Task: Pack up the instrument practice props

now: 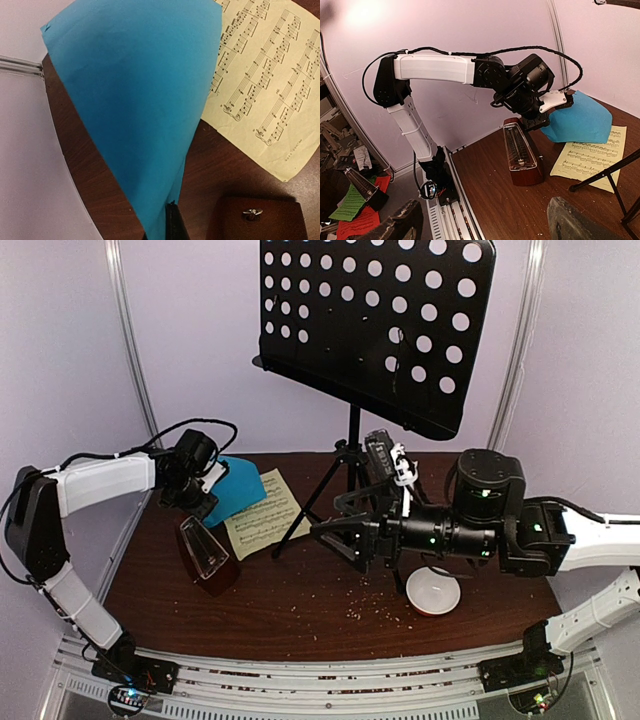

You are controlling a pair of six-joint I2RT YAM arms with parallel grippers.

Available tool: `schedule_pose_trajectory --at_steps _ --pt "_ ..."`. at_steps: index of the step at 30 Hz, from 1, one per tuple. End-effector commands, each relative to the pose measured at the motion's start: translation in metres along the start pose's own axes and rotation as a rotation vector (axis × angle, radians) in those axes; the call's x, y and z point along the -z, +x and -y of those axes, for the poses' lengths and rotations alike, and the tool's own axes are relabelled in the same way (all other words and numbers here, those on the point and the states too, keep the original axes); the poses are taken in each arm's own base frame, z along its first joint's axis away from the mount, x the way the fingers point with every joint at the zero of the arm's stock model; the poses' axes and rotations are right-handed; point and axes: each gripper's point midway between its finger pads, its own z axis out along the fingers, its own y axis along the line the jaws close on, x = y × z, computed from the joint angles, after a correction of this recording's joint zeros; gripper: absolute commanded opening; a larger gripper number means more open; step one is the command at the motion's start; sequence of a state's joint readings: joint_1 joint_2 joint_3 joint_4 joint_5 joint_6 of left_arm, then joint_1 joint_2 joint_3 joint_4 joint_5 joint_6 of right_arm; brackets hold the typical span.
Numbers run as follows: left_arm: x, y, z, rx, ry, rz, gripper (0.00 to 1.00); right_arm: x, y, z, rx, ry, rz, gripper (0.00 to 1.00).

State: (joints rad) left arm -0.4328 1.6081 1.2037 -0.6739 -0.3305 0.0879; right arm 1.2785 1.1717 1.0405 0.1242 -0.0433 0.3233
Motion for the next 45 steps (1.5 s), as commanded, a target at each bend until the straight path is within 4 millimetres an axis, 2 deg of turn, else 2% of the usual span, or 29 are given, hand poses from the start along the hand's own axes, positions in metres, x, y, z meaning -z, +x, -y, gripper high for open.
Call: schedule_pose_trajectory --at_steps 1,12,17,22,28,37,45 --pt "0.006 -0.006 0.0 0.007 0.013 0.05 0.0 -0.006 0.003 -0.006 -0.018 -0.033 0.005 0.88" --pt "0.012 -0.023 0.015 -0.004 0.096 0.118 0.0 -0.011 0.006 -0.005 -0.026 -0.03 0.0 0.88" --pt "0.02 -0.033 0.039 -0.042 0.197 0.175 0.06 -0.014 0.008 -0.005 -0.027 -0.026 -0.006 0.89" --pt "0.014 -0.032 0.05 -0.104 0.198 0.157 0.0 -0.017 0.01 -0.004 -0.029 -0.026 -0.011 0.89" --pt "0.005 -0.034 0.057 -0.158 0.174 0.136 0.0 -0.017 0.009 -0.004 -0.033 -0.027 -0.006 0.89" --pt "-0.011 -0.038 0.1 -0.263 0.222 0.103 0.0 -0.02 0.01 -0.007 -0.041 -0.041 -0.004 0.89" --pt "-0.019 -0.04 0.11 -0.283 0.223 0.087 0.0 -0.019 0.011 -0.008 -0.049 -0.048 0.0 0.89"
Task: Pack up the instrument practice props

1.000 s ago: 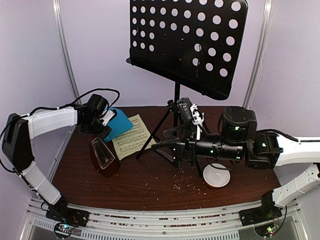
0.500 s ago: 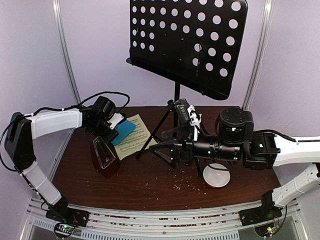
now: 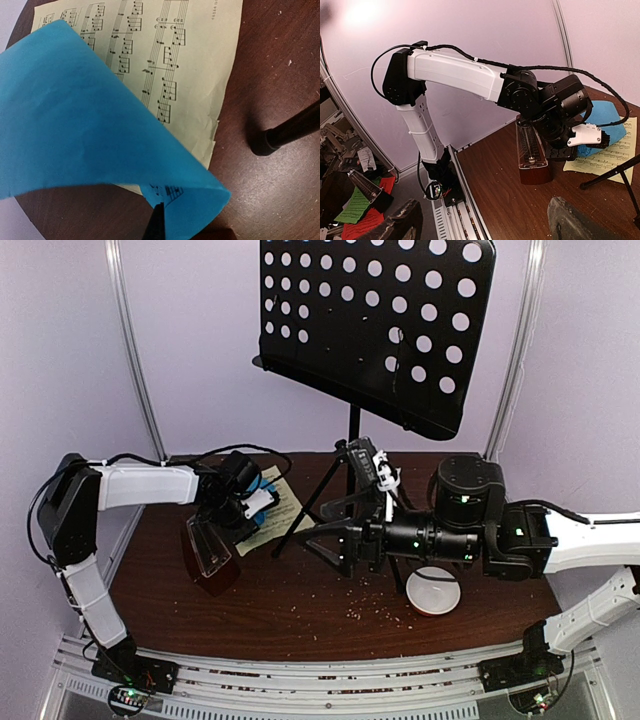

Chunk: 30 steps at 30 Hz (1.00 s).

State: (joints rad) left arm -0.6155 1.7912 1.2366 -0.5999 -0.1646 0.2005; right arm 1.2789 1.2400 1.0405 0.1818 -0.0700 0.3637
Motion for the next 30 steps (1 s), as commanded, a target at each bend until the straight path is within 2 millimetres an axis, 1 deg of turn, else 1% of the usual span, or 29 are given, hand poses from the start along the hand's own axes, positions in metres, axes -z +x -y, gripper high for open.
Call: schedule_pose_trajectory --at_steps 1,3,7,10,14,17,20,23,25,27,30 --pt "0.007 -0.018 -0.009 0.001 -0.029 0.048 0.0 0.0 -0.002 -0.006 -0.008 -0.028 0.021 0.89" --pt "0.006 -0.018 -0.008 0.001 -0.024 0.048 0.03 0.0 -0.003 -0.006 -0.007 -0.029 0.024 0.89" --pt "0.005 -0.02 -0.005 0.004 -0.018 0.051 0.13 -0.001 -0.003 -0.007 -0.007 -0.031 0.023 0.89" --pt "0.008 -0.022 -0.005 0.014 -0.018 0.068 0.23 0.001 -0.002 -0.006 -0.007 -0.027 0.025 0.89" --pt "0.019 -0.034 -0.008 0.034 -0.016 0.126 0.36 0.003 -0.001 -0.002 -0.007 -0.01 0.026 0.89" --pt "0.04 -0.047 -0.015 0.058 -0.035 0.203 0.5 0.006 -0.002 0.0 -0.004 0.007 0.026 0.89" --pt "0.066 -0.061 -0.024 0.087 -0.065 0.291 0.62 0.01 -0.001 0.005 -0.002 0.029 0.026 0.89" --pt "0.093 -0.071 -0.034 0.119 -0.091 0.376 0.71 0.016 0.0 0.009 0.001 0.054 0.025 0.89" --pt "0.11 -0.076 -0.036 0.138 -0.091 0.426 0.75 0.019 0.002 0.012 0.001 0.068 0.022 0.89" --pt "0.126 -0.08 -0.033 0.147 -0.066 0.481 0.76 0.022 0.004 0.016 0.0 0.084 0.018 0.89" --pt "0.153 -0.091 -0.019 0.15 0.034 0.61 0.77 0.027 0.02 0.028 -0.005 0.131 -0.015 0.89"
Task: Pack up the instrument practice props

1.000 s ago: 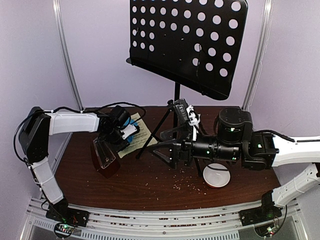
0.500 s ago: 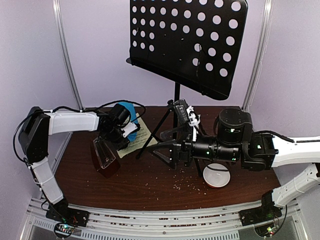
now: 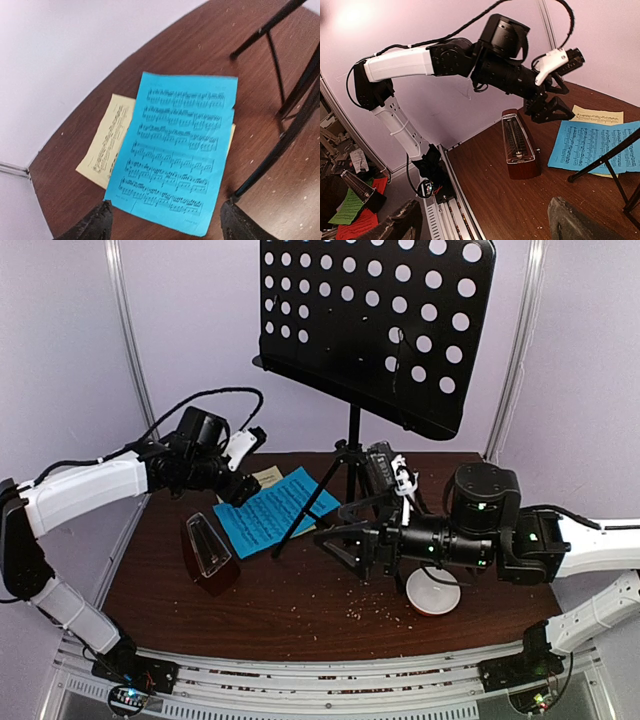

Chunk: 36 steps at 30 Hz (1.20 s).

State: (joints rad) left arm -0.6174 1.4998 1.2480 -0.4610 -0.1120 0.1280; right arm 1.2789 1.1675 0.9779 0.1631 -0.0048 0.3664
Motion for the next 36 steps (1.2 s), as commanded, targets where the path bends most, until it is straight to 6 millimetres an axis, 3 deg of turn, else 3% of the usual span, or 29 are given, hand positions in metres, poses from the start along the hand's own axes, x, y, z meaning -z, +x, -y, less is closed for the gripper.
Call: schedule_pose_trajectory --at_steps 1,6,10,14,18,21,27,36 --pt "0.033 -0.038 0.025 0.068 0.158 0.228 0.78 0.009 0.023 0.02 -0.004 0.086 -0.046 0.89" --pt "0.061 -0.06 0.071 0.149 0.462 0.462 0.78 0.013 0.074 0.052 -0.016 0.201 -0.147 0.9" --pt "0.051 -0.055 0.093 0.177 0.589 0.493 0.76 0.015 0.101 0.077 -0.047 0.317 -0.196 0.9" --pt "0.043 -0.06 0.111 0.188 0.719 0.514 0.74 0.021 0.114 0.106 -0.097 0.435 -0.192 0.91" --pt "0.035 -0.075 0.123 0.174 0.823 0.54 0.71 0.03 0.115 0.138 -0.204 0.528 -0.153 0.91" --pt "0.023 -0.083 0.125 0.155 0.849 0.543 0.71 0.037 0.107 0.149 -0.243 0.548 -0.111 0.91" --pt "-0.001 -0.096 0.132 0.117 0.906 0.524 0.67 0.048 0.094 0.157 -0.277 0.553 -0.052 0.91" --pt "-0.026 -0.101 0.139 0.092 0.941 0.494 0.46 0.05 0.088 0.159 -0.298 0.537 -0.023 0.91"
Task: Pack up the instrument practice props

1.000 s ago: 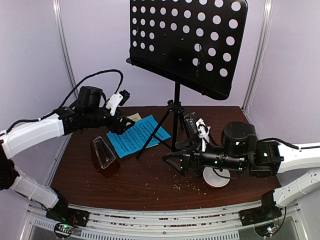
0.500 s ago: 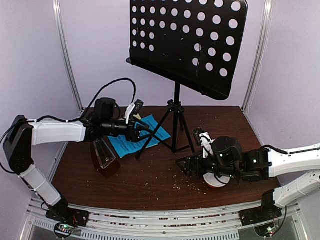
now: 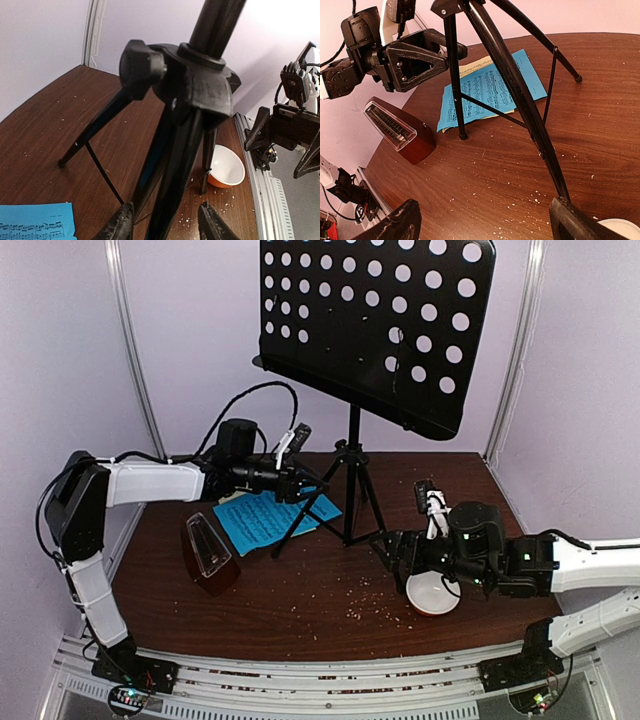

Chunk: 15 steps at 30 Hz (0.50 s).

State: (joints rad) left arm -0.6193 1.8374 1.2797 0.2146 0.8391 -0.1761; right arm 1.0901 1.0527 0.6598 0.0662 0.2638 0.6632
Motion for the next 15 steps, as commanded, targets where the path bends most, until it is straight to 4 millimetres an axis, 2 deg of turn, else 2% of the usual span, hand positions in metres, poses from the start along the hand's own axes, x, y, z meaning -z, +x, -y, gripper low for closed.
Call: schedule_pose_trajectory --at_steps 1,4,10,13,15 --pt "-0.01 -0.007 0.002 -0.039 0.063 0.01 0.43 -0.001 -0.001 0.002 -0.027 -0.008 0.013 0.91" --pt "-0.013 -0.008 -0.001 -0.03 0.066 0.019 0.29 -0.004 0.0 0.001 -0.028 -0.01 0.005 0.91" --pt "-0.01 -0.007 -0.001 -0.038 0.048 0.037 0.13 -0.004 -0.001 0.0 -0.036 -0.014 0.008 0.91" --pt "-0.004 -0.003 -0.005 -0.041 -0.013 0.044 0.03 -0.004 -0.001 0.001 -0.04 -0.009 0.011 0.91" --pt "-0.001 -0.001 -0.007 -0.042 -0.052 0.047 0.0 -0.004 -0.001 0.002 -0.042 -0.008 0.012 0.91"
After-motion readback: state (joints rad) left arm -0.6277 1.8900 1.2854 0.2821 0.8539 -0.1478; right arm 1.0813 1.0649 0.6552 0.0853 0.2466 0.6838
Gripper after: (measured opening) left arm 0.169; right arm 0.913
